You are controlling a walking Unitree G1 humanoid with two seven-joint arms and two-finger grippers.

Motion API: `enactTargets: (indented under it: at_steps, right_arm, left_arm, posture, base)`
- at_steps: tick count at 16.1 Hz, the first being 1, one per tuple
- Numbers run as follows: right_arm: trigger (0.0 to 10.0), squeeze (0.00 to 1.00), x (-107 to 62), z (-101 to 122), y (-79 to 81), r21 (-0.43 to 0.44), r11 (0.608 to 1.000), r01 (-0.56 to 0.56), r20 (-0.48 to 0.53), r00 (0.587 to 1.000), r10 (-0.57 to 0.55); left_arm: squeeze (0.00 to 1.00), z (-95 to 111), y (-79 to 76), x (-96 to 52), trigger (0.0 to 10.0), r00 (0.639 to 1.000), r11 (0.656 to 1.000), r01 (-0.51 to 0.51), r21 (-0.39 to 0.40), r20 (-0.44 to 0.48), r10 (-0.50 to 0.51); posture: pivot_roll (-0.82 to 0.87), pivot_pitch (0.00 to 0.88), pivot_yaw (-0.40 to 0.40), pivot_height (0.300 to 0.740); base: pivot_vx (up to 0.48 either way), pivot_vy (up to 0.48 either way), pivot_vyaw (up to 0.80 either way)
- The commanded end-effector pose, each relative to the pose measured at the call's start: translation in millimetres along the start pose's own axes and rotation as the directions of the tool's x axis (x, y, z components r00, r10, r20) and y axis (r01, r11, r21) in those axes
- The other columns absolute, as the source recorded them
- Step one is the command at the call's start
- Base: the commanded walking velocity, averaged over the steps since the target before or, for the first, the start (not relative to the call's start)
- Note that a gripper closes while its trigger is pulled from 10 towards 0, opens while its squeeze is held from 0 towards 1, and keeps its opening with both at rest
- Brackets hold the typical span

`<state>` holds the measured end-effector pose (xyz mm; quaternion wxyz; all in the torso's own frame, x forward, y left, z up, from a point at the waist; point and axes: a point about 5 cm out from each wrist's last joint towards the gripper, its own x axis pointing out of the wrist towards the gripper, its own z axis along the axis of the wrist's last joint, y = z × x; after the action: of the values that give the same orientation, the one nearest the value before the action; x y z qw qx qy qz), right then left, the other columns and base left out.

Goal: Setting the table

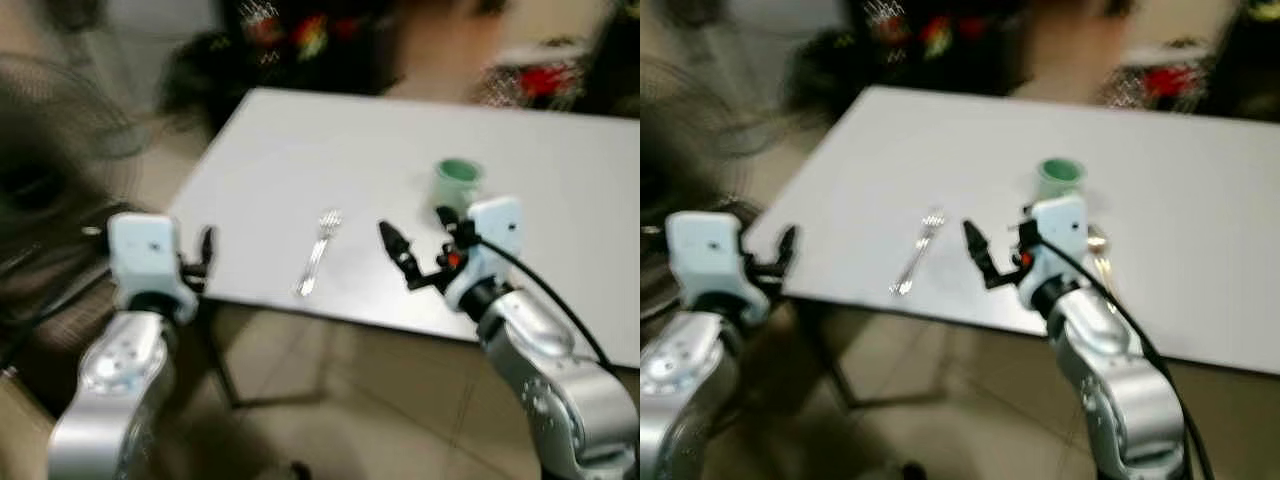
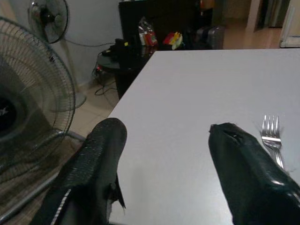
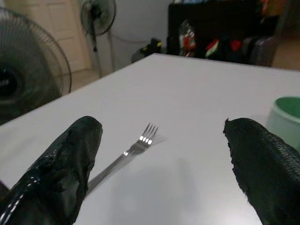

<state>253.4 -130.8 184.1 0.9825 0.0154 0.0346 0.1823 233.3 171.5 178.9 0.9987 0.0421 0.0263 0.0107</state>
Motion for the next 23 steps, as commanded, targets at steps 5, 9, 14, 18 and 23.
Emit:
enactTargets:
  at_steps: [5, 9, 14, 18, 23]
  right_arm:
    - [10.0, 1.00, 0.2, 1.2, 7.4, 0.020, 0.999, -0.029, 0.030, 0.999, 0.028]
    - [10.0, 1.00, -0.6, -3.1, 10.1, 0.007, 0.999, -0.037, 0.036, 0.999, 0.037]
    - [10.0, 1.00, 3.5, -0.3, 9.2, -0.203, 0.979, -0.018, 0.068, 0.997, 0.032]
    - [10.0, 1.00, 2.9, -4.5, 6.5, -0.082, 0.996, -0.038, 0.034, 0.999, 0.041]
    - [10.0, 1.00, 0.5, -11.6, 12.9, -0.010, 0.994, -0.109, 0.011, 0.994, 0.109]
  left_arm:
    - [0.00, -2.4, 0.0, -3.7, 10.0, 1.000, 0.999, -0.001, 0.036, -0.008, 0.001]
    - [0.00, -2.0, -1.2, -6.3, 10.0, 1.000, 0.997, 0.000, 0.083, -0.006, 0.001]
    - [0.00, 4.5, -4.5, -9.5, 10.0, 1.000, 0.996, 0.014, 0.083, 0.017, -0.016]
    - [0.00, 6.7, -7.1, -9.0, 10.0, 0.999, 0.993, 0.029, 0.116, 0.035, -0.034]
    - [0.00, 6.4, -8.4, -7.8, 10.0, 0.999, 0.991, 0.034, 0.131, 0.038, -0.039]
  posture:
    - [-0.04, 0.009, 0.039, 0.740]
    - [-0.02, 0.016, 0.030, 0.740]
    - [-0.01, 0.017, 0.025, 0.740]
    - [-0.01, 0.003, 0.028, 0.740]
    - [-0.02, 0.000, 0.037, 0.740]
  base:
    - [0.000, 0.000, 0.80]
    - [0.000, 0.000, 0.80]
    - [0.000, 0.000, 0.80]
    - [0.000, 0.000, 0.80]
    - [0.000, 0.000, 0.80]
